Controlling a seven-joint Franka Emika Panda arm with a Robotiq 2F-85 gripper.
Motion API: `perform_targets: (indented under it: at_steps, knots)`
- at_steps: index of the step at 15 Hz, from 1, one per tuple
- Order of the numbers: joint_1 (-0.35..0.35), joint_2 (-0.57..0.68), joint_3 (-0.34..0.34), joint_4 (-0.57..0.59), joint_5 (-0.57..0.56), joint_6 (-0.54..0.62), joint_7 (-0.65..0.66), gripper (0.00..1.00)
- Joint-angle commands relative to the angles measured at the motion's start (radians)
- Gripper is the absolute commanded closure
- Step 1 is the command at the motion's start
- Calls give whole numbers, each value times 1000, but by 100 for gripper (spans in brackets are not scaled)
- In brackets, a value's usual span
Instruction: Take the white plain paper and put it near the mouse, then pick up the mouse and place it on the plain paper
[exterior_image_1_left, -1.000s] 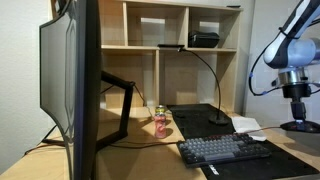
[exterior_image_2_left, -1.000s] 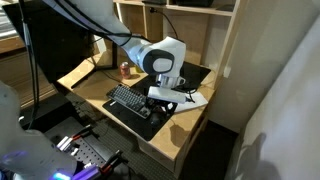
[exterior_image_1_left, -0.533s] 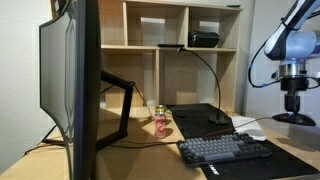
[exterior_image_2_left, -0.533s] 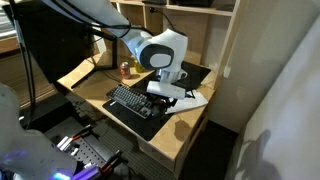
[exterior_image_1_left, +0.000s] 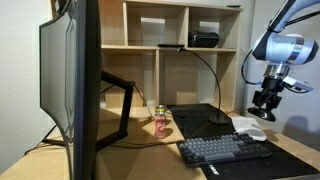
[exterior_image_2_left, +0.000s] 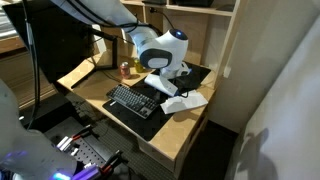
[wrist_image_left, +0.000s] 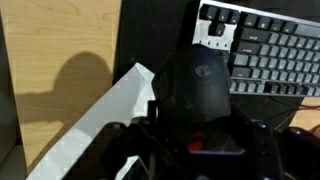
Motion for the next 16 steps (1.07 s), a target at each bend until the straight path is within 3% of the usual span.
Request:
perform_targets:
  at_steps: [1,3,8,16]
  knots:
    - [-2,6,7,6,4,-1,11,57]
    - [14,52,2,33,-29,43,74,57]
    - [-16,179,36,206,117,79,223,57]
    - [2,374,20,350,-73,128,575,57]
